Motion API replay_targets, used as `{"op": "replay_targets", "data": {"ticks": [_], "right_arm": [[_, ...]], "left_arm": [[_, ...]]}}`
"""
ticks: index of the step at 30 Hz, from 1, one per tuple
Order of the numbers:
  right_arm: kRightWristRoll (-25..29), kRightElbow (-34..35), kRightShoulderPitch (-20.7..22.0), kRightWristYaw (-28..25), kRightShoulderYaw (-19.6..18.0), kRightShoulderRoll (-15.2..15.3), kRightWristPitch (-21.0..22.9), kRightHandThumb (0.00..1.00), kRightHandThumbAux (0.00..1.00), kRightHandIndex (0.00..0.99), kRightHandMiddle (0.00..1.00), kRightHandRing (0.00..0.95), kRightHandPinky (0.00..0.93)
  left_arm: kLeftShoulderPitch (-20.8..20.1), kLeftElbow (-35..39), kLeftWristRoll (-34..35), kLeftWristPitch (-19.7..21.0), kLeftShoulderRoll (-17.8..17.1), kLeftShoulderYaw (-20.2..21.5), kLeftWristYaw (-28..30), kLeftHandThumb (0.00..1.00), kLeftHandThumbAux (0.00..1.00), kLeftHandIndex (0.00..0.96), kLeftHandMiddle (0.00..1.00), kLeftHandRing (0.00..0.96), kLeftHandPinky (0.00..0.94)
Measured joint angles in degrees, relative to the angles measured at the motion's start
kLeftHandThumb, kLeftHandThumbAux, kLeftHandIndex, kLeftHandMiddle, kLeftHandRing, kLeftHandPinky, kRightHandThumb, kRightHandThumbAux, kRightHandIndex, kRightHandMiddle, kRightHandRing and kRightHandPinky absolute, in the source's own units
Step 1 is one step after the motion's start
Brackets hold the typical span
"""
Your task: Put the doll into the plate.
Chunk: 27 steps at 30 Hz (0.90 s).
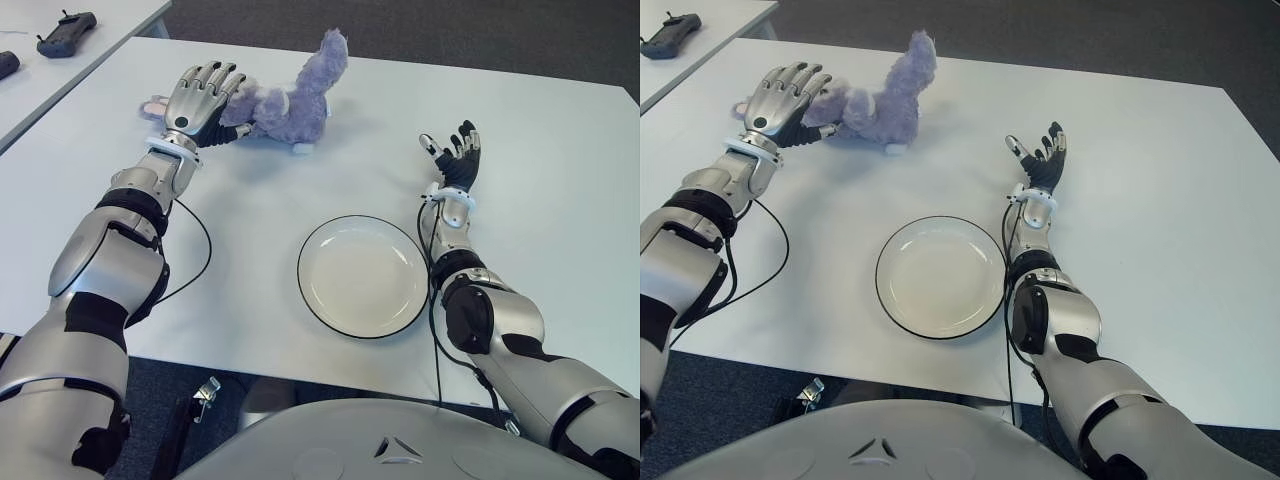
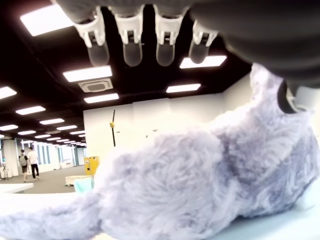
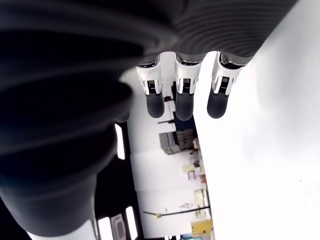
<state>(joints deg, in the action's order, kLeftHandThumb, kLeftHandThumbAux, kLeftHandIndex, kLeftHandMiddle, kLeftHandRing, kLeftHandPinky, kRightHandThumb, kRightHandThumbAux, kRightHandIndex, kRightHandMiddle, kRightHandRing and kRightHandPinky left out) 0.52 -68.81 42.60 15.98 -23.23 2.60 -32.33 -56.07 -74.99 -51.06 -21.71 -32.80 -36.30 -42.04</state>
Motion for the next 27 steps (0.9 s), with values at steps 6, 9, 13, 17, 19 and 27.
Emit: {"op": "replay_targets", "data": {"ticks": [6, 9, 13, 17, 19, 27], "right_arm": [[0.0, 0.0, 0.0, -0.3, -0.2, 0.0, 0.0, 0.0, 0.867, 0.108, 0.095, 0.085, 0.108], [0.0, 0.0, 0.0, -0.3, -0.3, 0.0, 0.0, 0.0, 0.869, 0.107, 0.094, 0.085, 0.111], [0.0, 0.0, 0.0, -0.3, -0.3, 0.0, 0.0, 0.004, 0.88, 0.108, 0.095, 0.085, 0.107], [0.0, 0.0, 0.0, -0.3, -0.3, 0.0, 0.0, 0.011, 0.883, 0.106, 0.092, 0.083, 0.103], [0.0, 0.0, 0.0, -0.3, -0.3, 0.0, 0.0, 0.012, 0.881, 0.107, 0.092, 0.082, 0.103], [0.0, 0.0, 0.0, -0.3, -0.3, 0.0, 0.0, 0.001, 0.839, 0.109, 0.094, 0.081, 0.096]], "left_arm": [[-1.4, -0.6, -2.3, 0.5, -0.2, -3.0, 0.2, 0.249, 0.271, 0.0, 0.0, 0.0, 0.0], [-2.0, -0.7, -3.1, 0.7, -0.2, -4.0, 0.3, 0.251, 0.276, 0.0, 0.0, 0.0, 0.0], [-3.1, -0.9, -3.9, 0.7, -0.2, -5.3, 0.7, 0.27, 0.277, 0.0, 0.0, 0.0, 0.0], [-4.2, -1.1, -4.1, 0.7, -0.2, -5.8, 1.3, 0.273, 0.275, 0.0, 0.0, 0.0, 0.0], [-4.8, -1.1, -4.1, 0.6, -0.1, -5.9, 1.6, 0.274, 0.273, 0.0, 0.0, 0.0, 0.0], [-7.1, -1.6, -4.0, -0.1, 0.5, -6.0, 3.6, 0.3, 0.262, 0.0, 0.0, 0.0, 0.0]]}}
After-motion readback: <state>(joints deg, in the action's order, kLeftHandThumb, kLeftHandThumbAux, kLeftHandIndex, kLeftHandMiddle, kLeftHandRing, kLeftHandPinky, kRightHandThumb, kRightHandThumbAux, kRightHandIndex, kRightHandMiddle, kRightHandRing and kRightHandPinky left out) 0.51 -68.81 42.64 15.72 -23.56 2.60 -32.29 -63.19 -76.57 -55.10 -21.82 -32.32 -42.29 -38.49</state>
